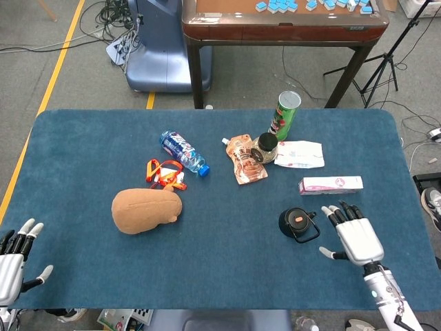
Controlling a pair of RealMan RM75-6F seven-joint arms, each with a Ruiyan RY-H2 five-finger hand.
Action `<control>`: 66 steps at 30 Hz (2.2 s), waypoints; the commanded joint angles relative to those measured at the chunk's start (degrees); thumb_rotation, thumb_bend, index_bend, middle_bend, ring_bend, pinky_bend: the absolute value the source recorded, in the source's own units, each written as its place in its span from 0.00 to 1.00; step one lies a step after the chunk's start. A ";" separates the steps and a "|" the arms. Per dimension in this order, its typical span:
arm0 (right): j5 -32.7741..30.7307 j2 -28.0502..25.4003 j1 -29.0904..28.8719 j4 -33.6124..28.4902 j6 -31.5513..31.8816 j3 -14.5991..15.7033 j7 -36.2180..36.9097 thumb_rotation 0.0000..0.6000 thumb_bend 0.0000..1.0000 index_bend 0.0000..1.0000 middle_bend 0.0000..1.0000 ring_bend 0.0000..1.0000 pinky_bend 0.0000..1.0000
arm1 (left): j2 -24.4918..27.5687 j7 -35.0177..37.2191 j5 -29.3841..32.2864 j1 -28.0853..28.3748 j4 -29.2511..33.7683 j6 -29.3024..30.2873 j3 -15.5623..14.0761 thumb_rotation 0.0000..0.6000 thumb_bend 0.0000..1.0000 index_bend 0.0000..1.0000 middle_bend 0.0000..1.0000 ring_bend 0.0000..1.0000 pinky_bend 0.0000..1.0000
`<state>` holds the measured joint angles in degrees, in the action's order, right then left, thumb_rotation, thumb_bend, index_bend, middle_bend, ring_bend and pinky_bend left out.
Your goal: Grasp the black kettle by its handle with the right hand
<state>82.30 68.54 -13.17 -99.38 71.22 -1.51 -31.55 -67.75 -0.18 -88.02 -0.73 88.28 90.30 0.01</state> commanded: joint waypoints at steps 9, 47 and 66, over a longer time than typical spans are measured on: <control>-7.13 5.03 -5.10 -0.23 -5.97 -1.73 -10.79 0.75 0.00 0.00 0.07 0.00 0.06 | 0.00 1.09 0.50 -0.38 -0.86 0.01 0.11 1.00 0.20 0.11 0.05 0.14 0.05; -18.99 4.73 -14.00 0.85 -12.91 -2.24 -9.63 0.83 0.00 0.00 0.12 0.00 0.06 | 0.42 0.55 0.64 -0.11 -0.19 -0.66 0.43 1.00 0.20 0.11 0.05 0.14 0.05; 1.06 3.06 -13.60 -2.05 -12.91 3.64 5.51 0.83 0.00 0.02 0.24 0.09 0.06 | 0.41 0.50 0.18 -0.26 -0.08 -0.33 0.26 1.00 0.20 0.11 0.05 0.14 0.05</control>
<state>82.85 70.98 -26.52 -101.86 58.52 1.77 -26.47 -67.34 0.32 -87.84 -0.99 88.20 89.96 0.28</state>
